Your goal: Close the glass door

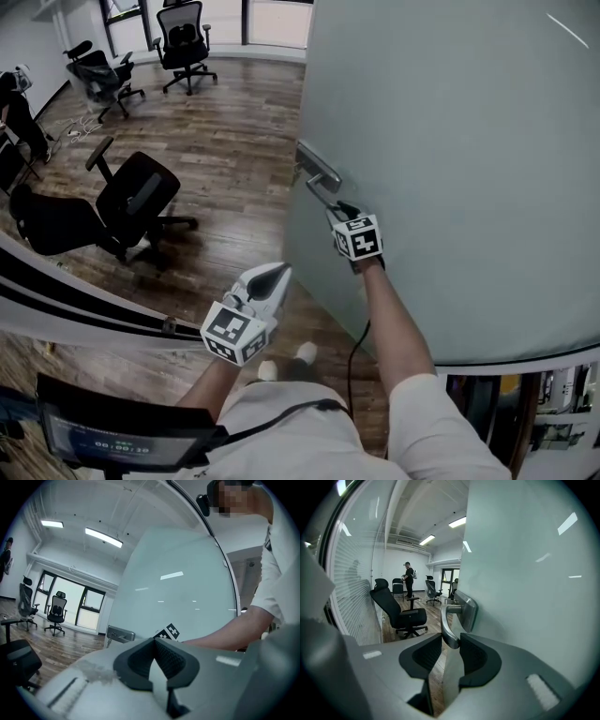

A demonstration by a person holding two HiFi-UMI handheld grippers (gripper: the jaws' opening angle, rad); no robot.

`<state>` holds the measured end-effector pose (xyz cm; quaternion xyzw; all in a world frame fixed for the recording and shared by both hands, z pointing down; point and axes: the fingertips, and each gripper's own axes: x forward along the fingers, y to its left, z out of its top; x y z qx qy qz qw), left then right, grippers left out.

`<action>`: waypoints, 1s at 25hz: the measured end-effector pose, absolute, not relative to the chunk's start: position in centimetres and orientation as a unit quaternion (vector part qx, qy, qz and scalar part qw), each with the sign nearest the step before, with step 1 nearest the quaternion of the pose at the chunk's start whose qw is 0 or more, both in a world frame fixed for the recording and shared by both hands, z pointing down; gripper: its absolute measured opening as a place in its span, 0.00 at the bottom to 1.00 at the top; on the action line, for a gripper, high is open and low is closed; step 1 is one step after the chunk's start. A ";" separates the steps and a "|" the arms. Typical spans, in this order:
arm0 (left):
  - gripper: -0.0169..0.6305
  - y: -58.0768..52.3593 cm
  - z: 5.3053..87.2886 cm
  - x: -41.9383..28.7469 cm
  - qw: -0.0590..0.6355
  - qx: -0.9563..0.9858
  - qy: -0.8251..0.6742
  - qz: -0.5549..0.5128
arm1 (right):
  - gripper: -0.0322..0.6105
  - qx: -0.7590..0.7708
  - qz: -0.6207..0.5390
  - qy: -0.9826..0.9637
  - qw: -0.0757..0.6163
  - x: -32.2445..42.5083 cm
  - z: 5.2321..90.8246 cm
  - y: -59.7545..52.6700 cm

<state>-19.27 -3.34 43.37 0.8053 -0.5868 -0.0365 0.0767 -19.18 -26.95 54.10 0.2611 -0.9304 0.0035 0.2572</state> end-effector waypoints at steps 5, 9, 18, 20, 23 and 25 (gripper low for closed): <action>0.03 -2.1 44.6 -19.7 0.079 0.803 -0.590 -0.039 | 0.25 0.250 0.006 -0.934 0.254 -19.8 55.1 -25.1; 0.03 -1.0 44.9 -20.2 0.082 0.797 -0.596 -0.043 | 0.25 0.236 0.000 -0.939 0.251 -20.5 55.2 -22.8; 0.03 1.8 45.9 -21.0 0.072 0.783 -0.616 -0.045 | 0.25 0.199 -0.011 -0.953 0.229 -22.6 56.6 -16.2; 0.03 2.7 45.4 -20.3 0.069 0.777 -0.624 -0.045 | 0.25 0.187 -0.016 -0.956 0.226 -22.4 56.4 -14.6; 0.03 3.9 44.1 -18.9 0.067 0.768 -0.636 -0.044 | 0.25 0.171 -0.023 -0.959 0.225 -21.5 55.1 -12.5; 0.03 4.5 44.0 -18.5 0.069 0.760 -0.645 -0.045 | 0.24 0.157 -0.027 -0.961 0.226 -21.6 54.9 -11.3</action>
